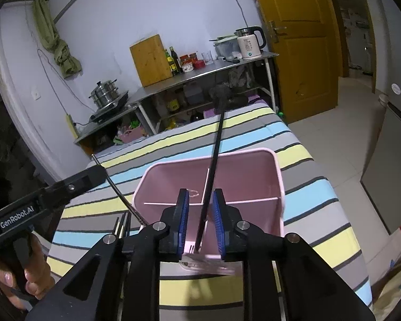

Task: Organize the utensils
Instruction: 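Carry both chopsticks into the pink holder and open both tools, then withdraw both tools from the holder back to the chopsticks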

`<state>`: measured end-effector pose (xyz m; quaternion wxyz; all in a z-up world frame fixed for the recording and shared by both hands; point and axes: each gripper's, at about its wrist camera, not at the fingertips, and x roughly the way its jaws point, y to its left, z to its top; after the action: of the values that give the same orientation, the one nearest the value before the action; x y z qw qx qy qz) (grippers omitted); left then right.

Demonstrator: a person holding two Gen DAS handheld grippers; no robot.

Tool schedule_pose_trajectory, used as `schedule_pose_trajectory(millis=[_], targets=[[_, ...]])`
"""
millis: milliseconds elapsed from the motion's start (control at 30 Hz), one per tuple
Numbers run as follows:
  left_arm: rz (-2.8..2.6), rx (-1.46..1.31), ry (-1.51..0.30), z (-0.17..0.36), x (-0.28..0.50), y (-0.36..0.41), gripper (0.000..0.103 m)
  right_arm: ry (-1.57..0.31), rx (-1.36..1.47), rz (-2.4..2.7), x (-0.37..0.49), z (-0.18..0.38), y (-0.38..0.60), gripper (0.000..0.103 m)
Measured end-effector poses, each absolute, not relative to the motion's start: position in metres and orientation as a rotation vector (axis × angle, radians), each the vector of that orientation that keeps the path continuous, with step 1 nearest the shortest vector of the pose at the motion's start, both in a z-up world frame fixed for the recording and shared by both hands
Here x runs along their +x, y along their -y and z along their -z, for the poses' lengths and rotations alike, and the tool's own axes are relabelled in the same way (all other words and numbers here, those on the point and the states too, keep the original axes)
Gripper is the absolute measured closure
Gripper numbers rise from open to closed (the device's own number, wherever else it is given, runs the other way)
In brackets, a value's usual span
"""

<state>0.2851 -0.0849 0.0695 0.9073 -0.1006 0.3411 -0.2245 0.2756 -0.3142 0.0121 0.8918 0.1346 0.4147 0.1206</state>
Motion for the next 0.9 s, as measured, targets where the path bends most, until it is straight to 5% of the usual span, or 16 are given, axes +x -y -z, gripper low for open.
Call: schedule_pose_trajectory(millis=[900], targets=[[0.29,-0.267,-0.681,-0.035,0.143,-0.016,0.072,-0.819,0.22,-0.421,0.175,-0.033,0.274,0.075]])
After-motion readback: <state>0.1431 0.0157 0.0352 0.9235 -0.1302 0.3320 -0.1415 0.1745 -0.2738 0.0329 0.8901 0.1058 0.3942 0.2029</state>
